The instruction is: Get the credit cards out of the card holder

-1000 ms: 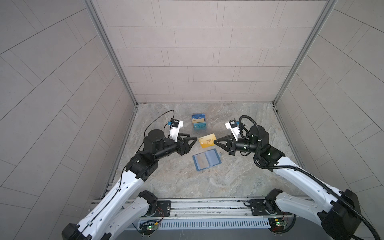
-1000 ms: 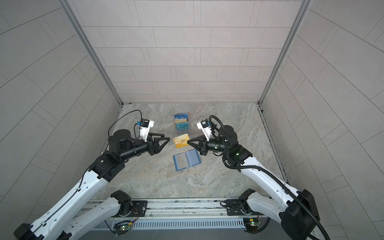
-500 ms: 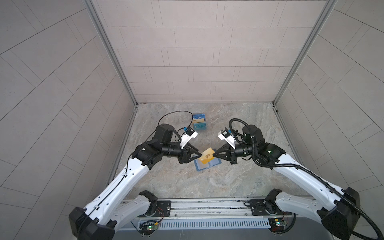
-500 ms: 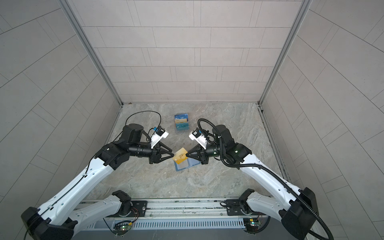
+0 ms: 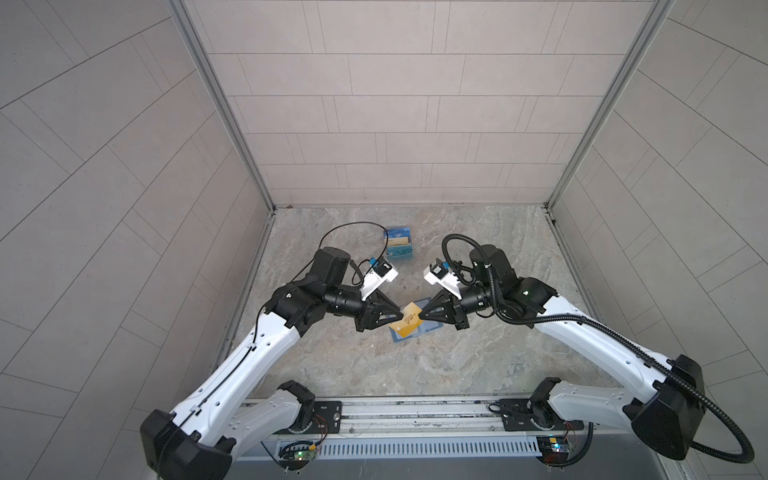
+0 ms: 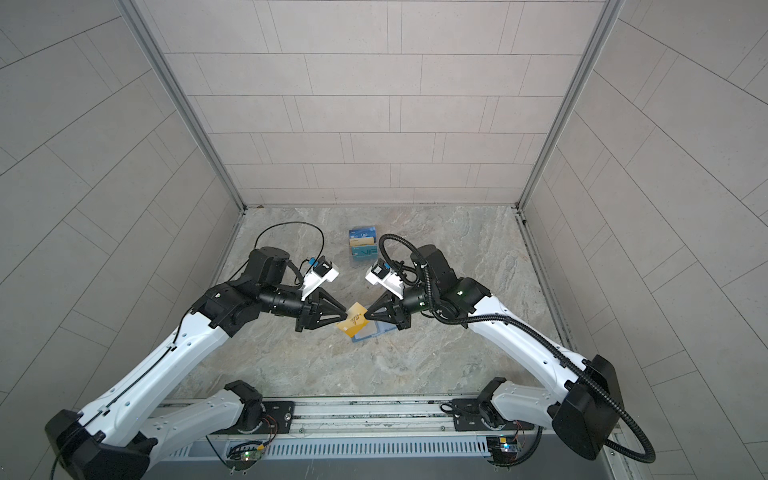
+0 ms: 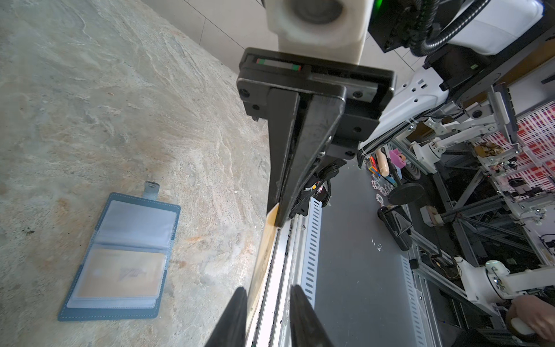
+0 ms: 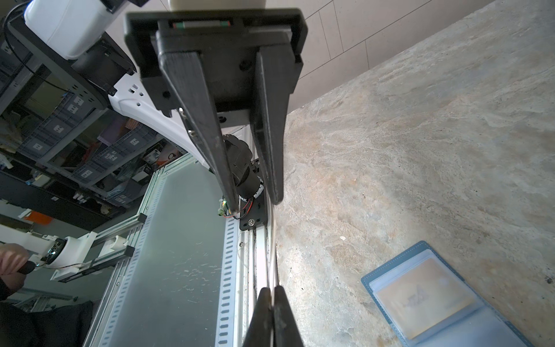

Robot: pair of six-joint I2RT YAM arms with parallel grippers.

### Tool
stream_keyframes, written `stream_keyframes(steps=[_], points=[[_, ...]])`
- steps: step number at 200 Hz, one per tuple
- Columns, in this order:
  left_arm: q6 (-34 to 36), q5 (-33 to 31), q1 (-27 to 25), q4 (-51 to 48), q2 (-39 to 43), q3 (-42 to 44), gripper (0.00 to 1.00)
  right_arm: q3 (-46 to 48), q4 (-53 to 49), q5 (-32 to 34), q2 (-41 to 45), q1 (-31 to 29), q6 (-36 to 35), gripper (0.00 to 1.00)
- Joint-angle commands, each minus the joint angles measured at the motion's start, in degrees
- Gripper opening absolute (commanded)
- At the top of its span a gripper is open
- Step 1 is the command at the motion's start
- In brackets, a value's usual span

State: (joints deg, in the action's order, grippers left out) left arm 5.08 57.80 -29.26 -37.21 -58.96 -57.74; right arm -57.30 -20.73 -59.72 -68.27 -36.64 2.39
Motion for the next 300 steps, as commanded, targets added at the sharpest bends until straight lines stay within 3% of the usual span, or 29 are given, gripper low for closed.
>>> stream_keyframes(steps=[1,80,166,192,201,218,227,256,300], points=[[1.6,2.2,0.1,-1.0,-0.9,-0.9,0.29,-1.4,0.3,-2.9,-0.5,-0.3,-3.1,0.00],[1.6,-0.4,0.1,-1.3,-2.0,-1.3,0.33,-2.9,-2.1,-4.5,-2.5,-0.3,-5.8,0.00],[3.9,4.6,0.0,-3.8,-2.8,-1.9,0.03,-2.1,1.7,-1.6,-2.4,-0.1,-3.6,0.00],[3.9,3.9,0.1,-3.9,-2.8,-1.9,0.00,-1.8,2.6,0.4,-2.4,-0.2,-2.3,0.00],[3.8,3.1,0.1,-3.9,-2.7,-1.9,0.00,-1.7,2.6,1.7,-2.3,-0.1,-1.8,0.09],[3.6,0.2,0.1,-3.8,-2.7,-2.0,0.00,-1.4,2.4,5.9,-2.3,-0.1,-0.9,0.41],[3.2,-2.4,0.1,-3.7,-2.7,-2.3,0.00,-1.2,2.2,9.5,-2.4,-0.1,-0.1,0.50],[2.1,-11.9,0.1,-3.0,-4.6,-4.0,0.00,-0.9,1.1,19.0,-3.3,-0.1,1.5,0.61],[2.2,-31.8,0.1,-2.4,-15.1,-12.0,0.00,-1.1,-1.2,36.6,-4.2,-0.1,3.8,0.66]])
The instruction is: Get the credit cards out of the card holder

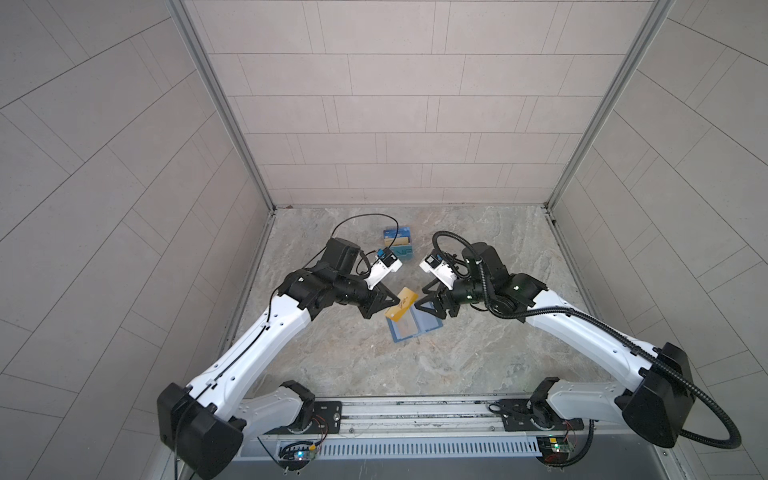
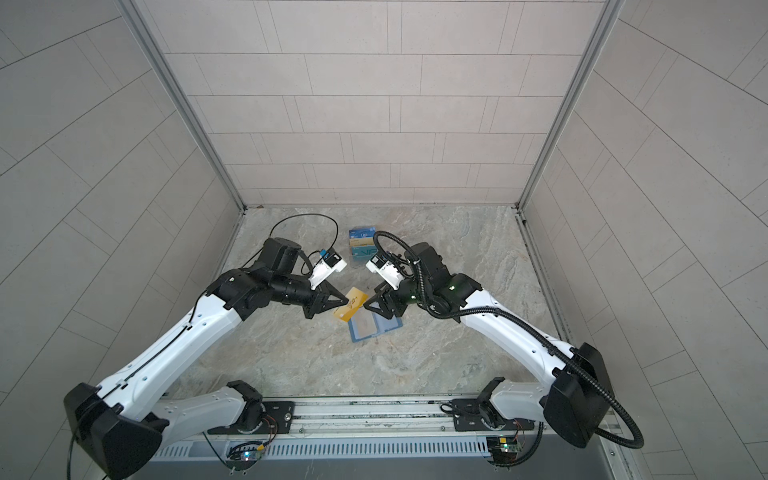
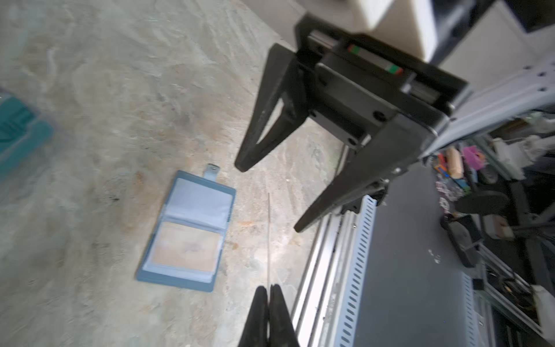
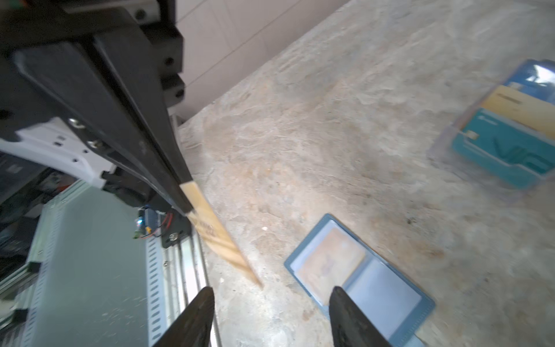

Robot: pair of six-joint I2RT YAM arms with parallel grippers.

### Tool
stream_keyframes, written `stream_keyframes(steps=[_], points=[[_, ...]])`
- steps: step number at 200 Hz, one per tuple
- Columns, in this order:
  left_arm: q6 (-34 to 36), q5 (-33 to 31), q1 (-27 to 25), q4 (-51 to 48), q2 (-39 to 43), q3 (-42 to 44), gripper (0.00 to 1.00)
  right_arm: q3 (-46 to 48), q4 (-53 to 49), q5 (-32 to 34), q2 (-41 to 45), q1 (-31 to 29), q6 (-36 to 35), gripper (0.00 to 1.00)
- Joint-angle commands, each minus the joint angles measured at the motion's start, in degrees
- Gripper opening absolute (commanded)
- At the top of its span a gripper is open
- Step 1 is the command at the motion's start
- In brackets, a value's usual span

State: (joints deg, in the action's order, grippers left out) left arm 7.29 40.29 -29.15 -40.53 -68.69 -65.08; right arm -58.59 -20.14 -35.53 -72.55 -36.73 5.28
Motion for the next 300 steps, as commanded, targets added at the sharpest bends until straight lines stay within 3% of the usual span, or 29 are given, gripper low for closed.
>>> stream_keyframes(steps=[1,34,48,71,104,150,197,237,300], points=[[0.1,-14.7,0.0,0.9,-5.8,-4.9,0.00,0.2,-1.9,12.8,0.1,0.0,0.9,0.66],[9.5,-21.7,0.0,2.1,-15.6,-13.7,0.00,0.0,-4.8,23.9,1.1,0.6,3.3,0.71],[15.9,-21.2,0.0,2.0,-19.3,-17.2,0.00,0.0,-6.3,26.9,1.2,1.1,3.9,0.71],[27.9,-20.2,1.9,-0.7,-25.5,-23.5,0.00,0.9,-7.2,28.3,2.0,1.6,4.4,0.72],[36.4,-14.9,5.7,-7.1,-35.8,-35.7,0.00,2.6,-5.2,29.9,3.7,1.9,6.0,0.73],[47.2,-18.8,7.5,-15.5,-48.4,-51.5,0.00,2.2,-4.6,29.4,3.6,2.1,7.0,0.74],[50.9,-23.9,7.5,-15.2,-56.4,-55.6,0.00,1.1,-5.9,29.3,3.7,2.2,6.8,0.74],[48.8,-27.8,7.2,-0.6,-55.4,-47.5,0.00,1.9,-6.0,29.1,4.4,2.2,7.6,0.75],[49.4,-28.0,7.0,-0.2,-56.8,-48.9,0.00,6.5,-5.2,29.2,6.8,2.1,9.0,0.76]])
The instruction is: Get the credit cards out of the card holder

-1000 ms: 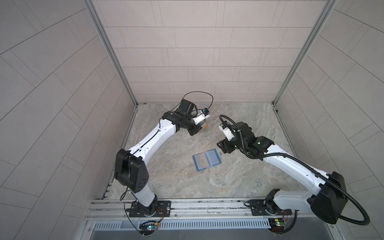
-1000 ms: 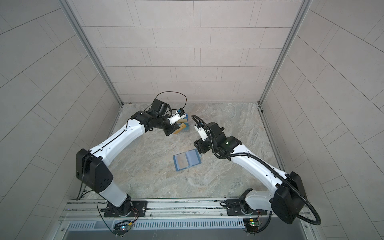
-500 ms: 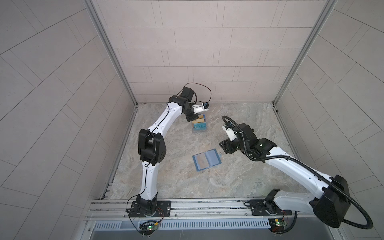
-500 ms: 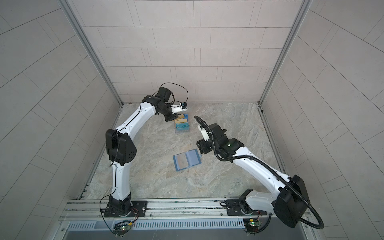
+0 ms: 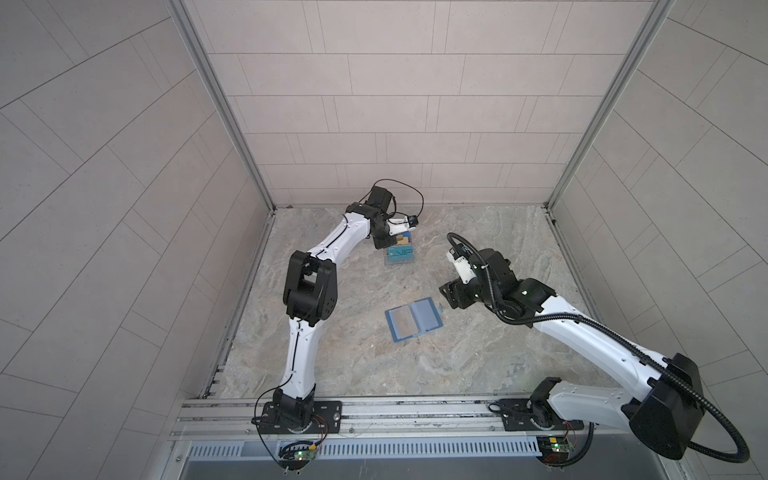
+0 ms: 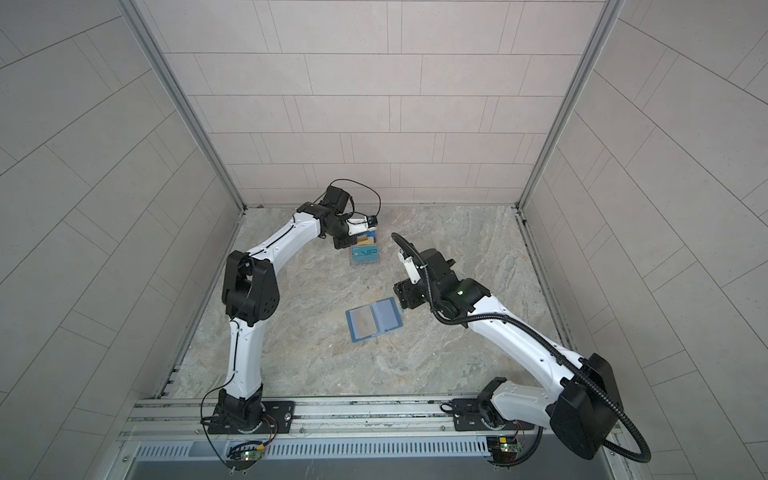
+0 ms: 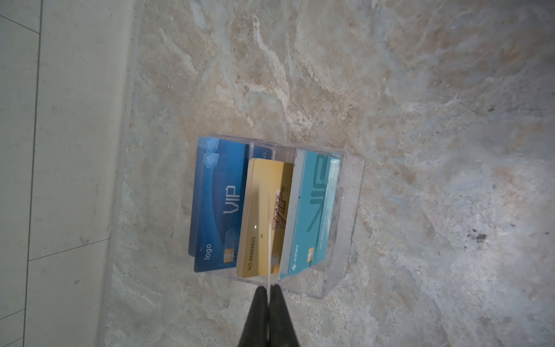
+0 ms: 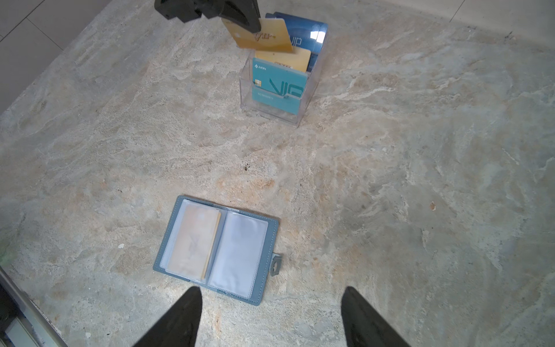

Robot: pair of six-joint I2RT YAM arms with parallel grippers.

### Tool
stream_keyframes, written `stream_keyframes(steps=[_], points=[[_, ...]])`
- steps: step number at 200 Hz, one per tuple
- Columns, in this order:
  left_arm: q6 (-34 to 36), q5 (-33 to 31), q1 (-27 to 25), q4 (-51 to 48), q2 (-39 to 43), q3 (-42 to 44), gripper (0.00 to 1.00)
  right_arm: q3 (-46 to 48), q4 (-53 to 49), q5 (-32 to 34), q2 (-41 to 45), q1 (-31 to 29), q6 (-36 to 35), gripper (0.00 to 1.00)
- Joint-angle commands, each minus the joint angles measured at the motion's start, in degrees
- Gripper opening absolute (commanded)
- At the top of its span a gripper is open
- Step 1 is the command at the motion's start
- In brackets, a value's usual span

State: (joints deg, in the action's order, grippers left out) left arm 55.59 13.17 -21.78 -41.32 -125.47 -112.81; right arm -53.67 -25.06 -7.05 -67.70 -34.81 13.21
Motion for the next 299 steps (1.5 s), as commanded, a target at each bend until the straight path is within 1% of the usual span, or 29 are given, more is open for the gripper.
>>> stream_keyframes(steps=[1,65,107,129,189,246,282,299], points=[[1.2,-0.9,-0.4,0.5,-0.1,-1.2,0.00,1.6,-0.3,0.7,2.0,0.2,1.0,0.76],[2.2,-0.1,-1.0,-0.8,-2.2,-3.2,0.00,2.9,-0.2,1.5,3.0,0.2,0.4,0.76],[2.8,-0.4,-1.9,-1.7,-4.6,-6.4,0.00,3.1,-0.6,2.0,3.4,0.2,0.1,0.76],[2.7,0.4,-1.9,-2.3,-5.6,-7.7,0.00,3.5,-1.0,2.6,4.2,0.2,0.0,0.76],[2.9,-0.1,-2.0,-2.5,-6.8,-7.3,0.00,4.8,-0.5,3.5,5.4,0.4,0.0,0.76],[3.9,-2.9,-2.0,-1.7,-7.6,-7.0,0.00,4.8,-0.5,3.5,5.1,0.3,-0.1,0.76],[4.2,-3.1,-2.0,-1.1,-7.7,-7.0,0.00,5.0,-0.8,3.7,5.5,0.3,-0.1,0.76],[4.1,-3.2,-2.1,-1.0,-7.8,-7.0,0.03,5.1,-0.9,3.8,5.7,0.3,-0.1,0.76]])
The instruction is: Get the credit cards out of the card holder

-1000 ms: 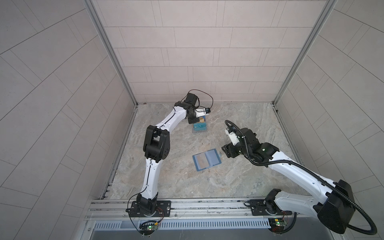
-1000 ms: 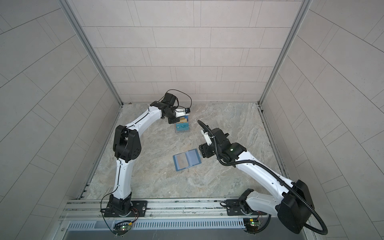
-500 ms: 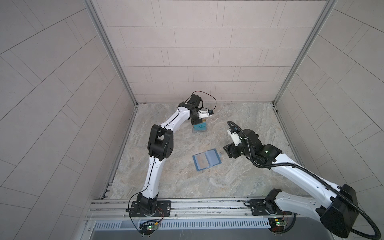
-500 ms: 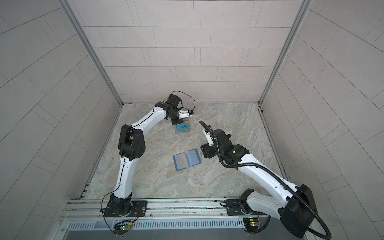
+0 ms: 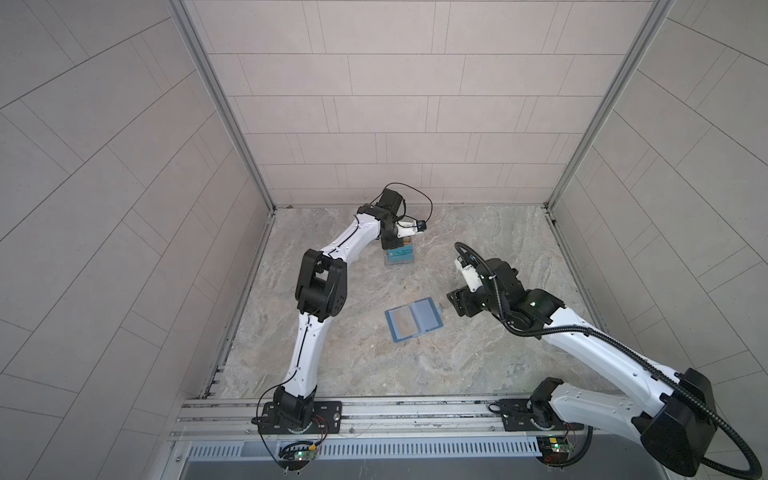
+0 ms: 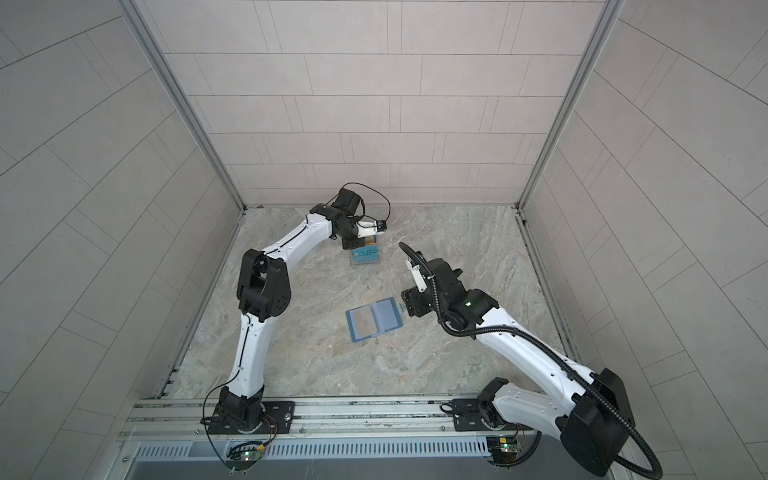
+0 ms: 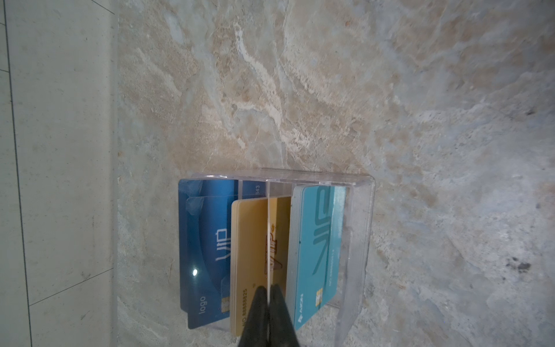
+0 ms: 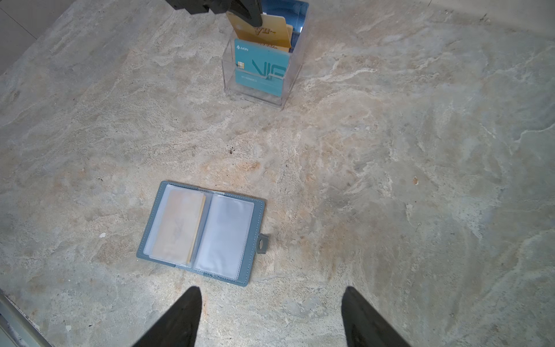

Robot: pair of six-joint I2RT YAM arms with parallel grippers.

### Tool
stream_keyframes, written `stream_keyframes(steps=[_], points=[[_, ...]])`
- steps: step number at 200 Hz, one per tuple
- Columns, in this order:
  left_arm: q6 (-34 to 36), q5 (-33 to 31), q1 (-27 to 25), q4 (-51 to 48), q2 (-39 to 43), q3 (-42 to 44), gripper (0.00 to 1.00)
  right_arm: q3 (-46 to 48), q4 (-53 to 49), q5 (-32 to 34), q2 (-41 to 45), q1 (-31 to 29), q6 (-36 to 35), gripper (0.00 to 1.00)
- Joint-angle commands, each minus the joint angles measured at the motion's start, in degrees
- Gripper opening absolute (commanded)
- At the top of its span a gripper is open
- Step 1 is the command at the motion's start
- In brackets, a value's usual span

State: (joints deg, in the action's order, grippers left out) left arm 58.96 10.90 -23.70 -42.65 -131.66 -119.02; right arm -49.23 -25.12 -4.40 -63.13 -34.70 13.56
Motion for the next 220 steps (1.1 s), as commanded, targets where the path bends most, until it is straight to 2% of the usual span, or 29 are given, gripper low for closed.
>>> stream_keyframes(steps=[1,164,220], points=[[0.8,-1.0,-0.1,0.4,-1.6,-0.8,0.03,0.7,-0.8,1.2,1.2,0.2,-0.4,0.76],[-0.1,-1.4,-0.1,2.1,-1.2,1.1,0.16,2.0,-0.6,1.5,2.7,0.2,-0.2,0.76],[-3.7,-2.9,-0.1,3.3,1.7,2.3,0.27,3.3,0.7,0.1,3.8,0.2,-0.4,0.76]])
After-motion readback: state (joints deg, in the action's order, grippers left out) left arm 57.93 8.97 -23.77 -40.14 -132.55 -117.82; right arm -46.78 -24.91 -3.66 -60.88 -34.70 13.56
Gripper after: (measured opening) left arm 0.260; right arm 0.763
